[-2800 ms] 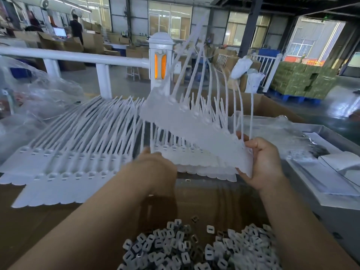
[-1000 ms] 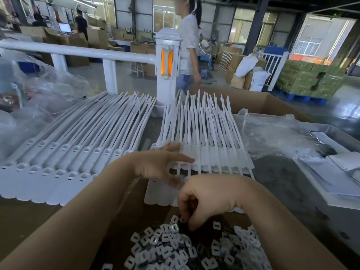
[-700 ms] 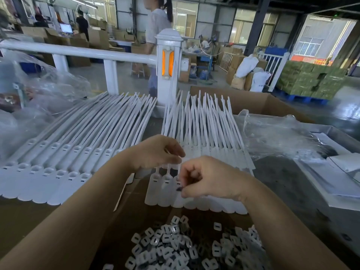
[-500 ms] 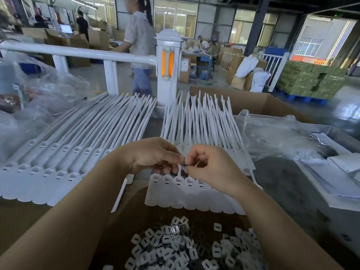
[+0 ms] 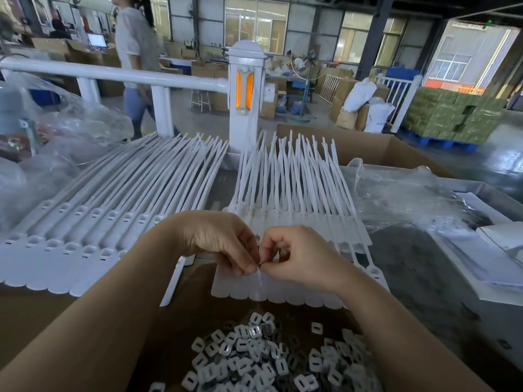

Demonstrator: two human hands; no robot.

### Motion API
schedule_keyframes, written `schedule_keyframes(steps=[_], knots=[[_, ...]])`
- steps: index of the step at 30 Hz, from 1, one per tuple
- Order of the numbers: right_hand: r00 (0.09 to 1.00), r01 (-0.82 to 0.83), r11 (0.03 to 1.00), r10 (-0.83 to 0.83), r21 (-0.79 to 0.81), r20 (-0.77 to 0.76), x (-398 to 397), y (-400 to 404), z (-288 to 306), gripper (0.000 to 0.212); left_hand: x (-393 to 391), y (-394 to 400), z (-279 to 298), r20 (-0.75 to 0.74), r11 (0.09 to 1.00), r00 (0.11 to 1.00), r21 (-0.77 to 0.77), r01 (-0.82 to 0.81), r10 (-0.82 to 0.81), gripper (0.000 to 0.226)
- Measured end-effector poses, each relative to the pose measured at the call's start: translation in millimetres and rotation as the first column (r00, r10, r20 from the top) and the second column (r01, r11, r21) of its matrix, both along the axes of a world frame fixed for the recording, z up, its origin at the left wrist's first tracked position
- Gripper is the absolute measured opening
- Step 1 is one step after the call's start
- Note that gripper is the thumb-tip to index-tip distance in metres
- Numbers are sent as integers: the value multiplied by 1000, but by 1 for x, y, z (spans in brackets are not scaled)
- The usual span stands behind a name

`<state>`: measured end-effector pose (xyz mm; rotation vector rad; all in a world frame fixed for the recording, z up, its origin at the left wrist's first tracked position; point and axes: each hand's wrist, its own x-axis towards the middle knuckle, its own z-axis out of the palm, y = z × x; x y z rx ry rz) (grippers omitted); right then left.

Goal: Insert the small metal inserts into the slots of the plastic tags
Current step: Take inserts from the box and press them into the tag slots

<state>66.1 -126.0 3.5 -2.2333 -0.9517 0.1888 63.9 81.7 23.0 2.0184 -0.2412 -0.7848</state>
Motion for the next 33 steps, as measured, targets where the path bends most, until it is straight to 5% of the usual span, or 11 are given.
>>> schedule_keyframes(steps=[8, 14, 25, 33], knots=[[930, -84, 996, 91, 34, -356, 1, -11, 11, 15, -1, 9, -1, -17, 984, 1000, -178, -7, 4, 16], [935, 29, 994, 10, 107, -353, 2, -11, 7, 15, -1, 5, -1, -13, 984, 1000, -178, -22, 20, 31], [956, 5, 996, 21, 88, -291, 3, -8, 1, 16, -2, 3, -2, -35, 980, 999, -194, -34, 28, 39], [937, -92, 993, 111, 73, -330, 3, -11, 2, 17, -4, 1, 1, -47, 996, 997, -69, 57, -60, 31]])
